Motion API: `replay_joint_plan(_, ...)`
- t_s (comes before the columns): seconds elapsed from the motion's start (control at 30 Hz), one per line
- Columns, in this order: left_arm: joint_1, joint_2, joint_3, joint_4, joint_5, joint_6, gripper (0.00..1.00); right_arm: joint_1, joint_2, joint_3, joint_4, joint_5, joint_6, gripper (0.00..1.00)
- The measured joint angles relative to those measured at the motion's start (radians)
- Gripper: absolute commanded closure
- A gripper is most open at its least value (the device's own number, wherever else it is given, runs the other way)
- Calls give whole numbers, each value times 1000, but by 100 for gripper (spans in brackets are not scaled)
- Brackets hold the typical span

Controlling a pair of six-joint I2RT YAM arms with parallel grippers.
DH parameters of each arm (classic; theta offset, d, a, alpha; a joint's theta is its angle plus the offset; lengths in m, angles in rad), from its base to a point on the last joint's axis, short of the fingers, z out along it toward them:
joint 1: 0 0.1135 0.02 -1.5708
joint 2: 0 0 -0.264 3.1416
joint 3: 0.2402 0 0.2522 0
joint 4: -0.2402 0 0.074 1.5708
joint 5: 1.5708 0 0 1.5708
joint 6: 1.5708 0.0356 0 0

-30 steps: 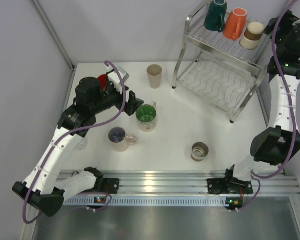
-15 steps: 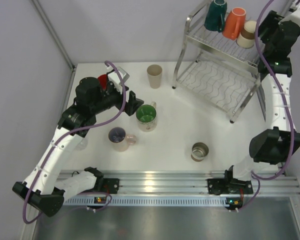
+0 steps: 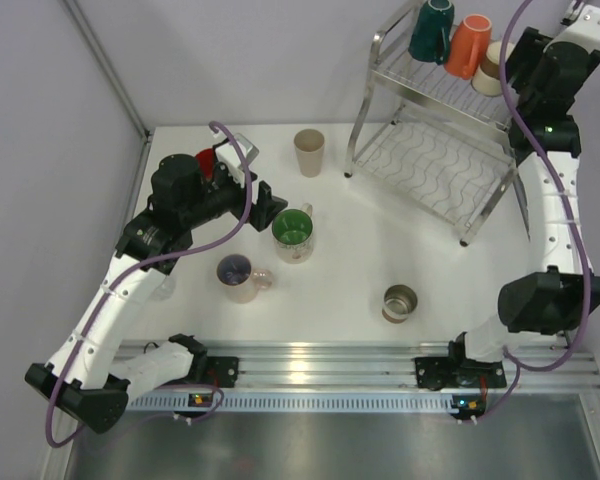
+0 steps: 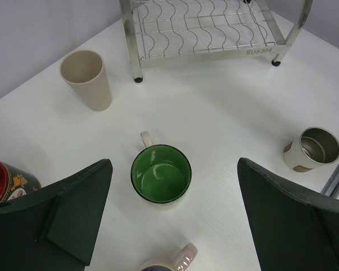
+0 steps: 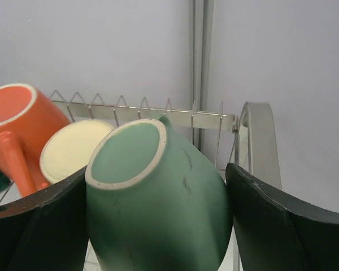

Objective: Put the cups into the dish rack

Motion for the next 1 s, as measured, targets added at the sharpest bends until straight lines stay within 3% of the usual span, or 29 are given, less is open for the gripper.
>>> replay_joint_plan(0.4,0,0,0,0,-19,-20,2,204,-263,-175,24,41,-57,100)
replay_joint_plan(0.6,0,-2,4,1,-43,-37,2,340,-388,-329,69,-58,-48,100)
replay_joint_plan(0.87,0,-19,5,1,-63,-53,2,508,-323,-480,113,-209,-18,100)
replay_joint_plan(1.0,0,-34,5,2,-66,-53,2,533,-255,-568,165,-239,1,100)
